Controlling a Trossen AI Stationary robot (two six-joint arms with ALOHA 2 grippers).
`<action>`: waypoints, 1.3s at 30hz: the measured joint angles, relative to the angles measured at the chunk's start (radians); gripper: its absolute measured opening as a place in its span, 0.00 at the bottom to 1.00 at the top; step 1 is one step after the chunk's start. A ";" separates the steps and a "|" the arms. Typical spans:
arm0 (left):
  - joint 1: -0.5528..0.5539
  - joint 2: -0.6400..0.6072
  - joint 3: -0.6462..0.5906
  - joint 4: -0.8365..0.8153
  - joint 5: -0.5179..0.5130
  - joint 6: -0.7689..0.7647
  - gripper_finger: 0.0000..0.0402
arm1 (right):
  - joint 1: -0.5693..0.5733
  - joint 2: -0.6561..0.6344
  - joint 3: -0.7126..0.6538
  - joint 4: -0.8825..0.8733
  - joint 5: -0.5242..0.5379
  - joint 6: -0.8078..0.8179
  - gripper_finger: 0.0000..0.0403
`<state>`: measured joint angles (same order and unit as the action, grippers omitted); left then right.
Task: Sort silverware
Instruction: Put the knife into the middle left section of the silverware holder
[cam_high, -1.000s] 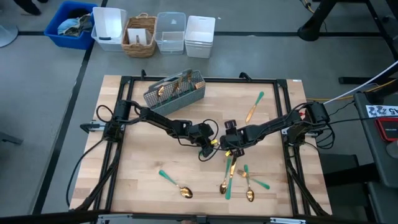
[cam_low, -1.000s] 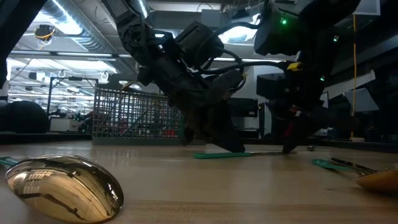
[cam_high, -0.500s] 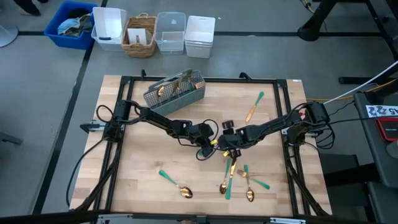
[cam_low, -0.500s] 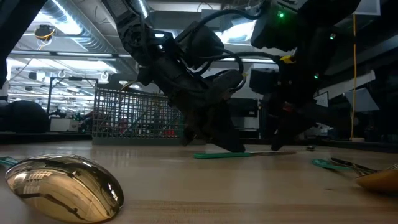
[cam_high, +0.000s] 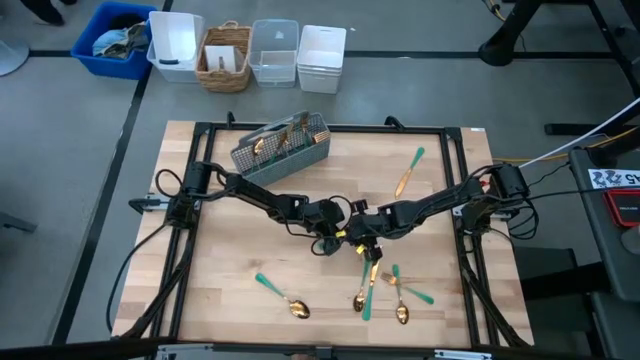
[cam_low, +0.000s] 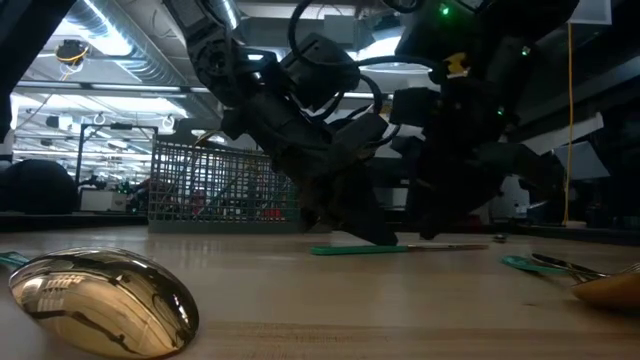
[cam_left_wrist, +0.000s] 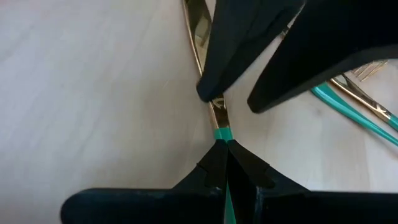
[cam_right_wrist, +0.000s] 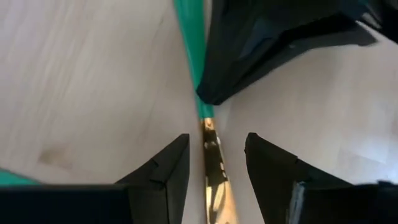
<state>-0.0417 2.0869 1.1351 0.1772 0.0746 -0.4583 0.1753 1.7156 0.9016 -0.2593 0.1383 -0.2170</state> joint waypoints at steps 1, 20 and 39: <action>-0.003 0.000 0.000 0.005 0.000 0.000 0.00 | 0.000 0.008 0.000 0.004 -0.014 0.002 0.38; -0.024 0.001 -0.001 0.042 -0.007 0.002 0.00 | 0.001 0.051 0.003 0.025 -0.114 0.047 0.10; -0.026 -0.002 0.000 0.070 -0.010 0.050 0.00 | 0.000 0.058 0.002 0.017 -0.120 0.173 0.29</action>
<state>-0.0674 2.0853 1.1351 0.2475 0.0643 -0.4087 0.1757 1.7733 0.9035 -0.2428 0.0181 -0.0444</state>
